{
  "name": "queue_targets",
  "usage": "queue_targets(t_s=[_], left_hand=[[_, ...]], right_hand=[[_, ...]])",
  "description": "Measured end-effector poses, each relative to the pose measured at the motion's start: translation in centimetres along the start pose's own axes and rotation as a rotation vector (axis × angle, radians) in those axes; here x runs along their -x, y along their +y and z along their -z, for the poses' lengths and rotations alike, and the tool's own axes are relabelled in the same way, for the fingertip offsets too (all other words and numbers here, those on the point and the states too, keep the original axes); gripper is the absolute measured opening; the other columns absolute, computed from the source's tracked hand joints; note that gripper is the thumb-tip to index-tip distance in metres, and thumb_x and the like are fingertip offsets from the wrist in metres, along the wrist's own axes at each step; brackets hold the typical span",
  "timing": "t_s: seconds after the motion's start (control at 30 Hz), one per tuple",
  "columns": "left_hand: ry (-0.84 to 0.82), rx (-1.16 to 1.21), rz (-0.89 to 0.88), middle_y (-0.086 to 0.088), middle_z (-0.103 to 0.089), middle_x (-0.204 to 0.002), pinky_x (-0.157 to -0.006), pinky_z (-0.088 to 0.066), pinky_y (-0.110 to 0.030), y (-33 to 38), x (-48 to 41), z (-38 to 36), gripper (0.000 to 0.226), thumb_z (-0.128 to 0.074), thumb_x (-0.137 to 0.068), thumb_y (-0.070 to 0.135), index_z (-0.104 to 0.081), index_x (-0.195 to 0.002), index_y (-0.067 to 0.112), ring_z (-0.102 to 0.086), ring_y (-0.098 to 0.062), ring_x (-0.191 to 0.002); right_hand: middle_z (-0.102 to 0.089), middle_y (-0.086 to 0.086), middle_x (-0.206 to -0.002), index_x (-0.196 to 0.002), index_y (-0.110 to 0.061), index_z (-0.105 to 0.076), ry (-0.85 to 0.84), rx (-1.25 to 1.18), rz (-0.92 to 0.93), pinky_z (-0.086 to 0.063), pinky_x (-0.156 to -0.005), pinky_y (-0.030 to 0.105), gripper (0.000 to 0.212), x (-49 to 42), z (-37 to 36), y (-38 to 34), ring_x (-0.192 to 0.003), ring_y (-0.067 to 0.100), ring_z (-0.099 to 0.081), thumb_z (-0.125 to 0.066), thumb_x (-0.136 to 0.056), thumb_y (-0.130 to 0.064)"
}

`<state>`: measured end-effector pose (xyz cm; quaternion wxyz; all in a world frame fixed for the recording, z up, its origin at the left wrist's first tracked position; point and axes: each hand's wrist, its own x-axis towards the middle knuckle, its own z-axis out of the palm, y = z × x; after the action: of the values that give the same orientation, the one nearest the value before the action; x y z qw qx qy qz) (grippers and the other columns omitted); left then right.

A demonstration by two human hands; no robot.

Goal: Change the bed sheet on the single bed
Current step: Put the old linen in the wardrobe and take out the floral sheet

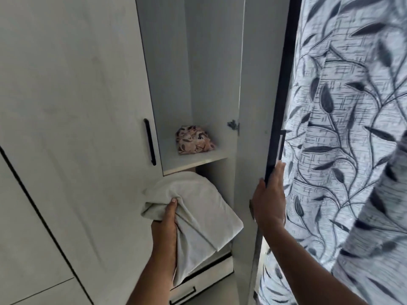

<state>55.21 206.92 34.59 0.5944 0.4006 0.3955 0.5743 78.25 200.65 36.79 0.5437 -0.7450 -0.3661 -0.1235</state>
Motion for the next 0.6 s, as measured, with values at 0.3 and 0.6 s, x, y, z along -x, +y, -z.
queue_targets(t_s=[0.3,0.6], left_hand=[[-0.107,-0.001,-0.026,0.008,-0.069,-0.124,-0.103,-0.049,-0.042,-2.0,-1.5,-5.1,0.057,-0.08,-0.081,0.045,-0.061,-0.132,0.029,-0.066,-0.014,-0.113],[-0.076,-0.1,-0.097,0.014,-0.065,-0.131,-0.109,-0.044,-0.043,-3.5,-4.9,-9.2,0.075,-0.083,-0.068,0.063,-0.059,-0.133,0.038,-0.061,-0.011,-0.122]], right_hand=[[0.01,0.017,-0.167,-0.158,0.001,-0.001,0.108,0.304,0.132,-0.008,-0.128,0.039,0.085,-2.1,2.1,3.8,-0.157,0.032,0.001,-0.051,-0.09,0.011],[-0.009,0.004,-0.17,-0.162,-0.02,-0.015,-0.731,0.156,0.125,-0.02,-0.125,0.042,0.078,-4.5,-1.6,-0.2,-0.156,0.022,-0.013,-0.035,-0.1,-0.064]])
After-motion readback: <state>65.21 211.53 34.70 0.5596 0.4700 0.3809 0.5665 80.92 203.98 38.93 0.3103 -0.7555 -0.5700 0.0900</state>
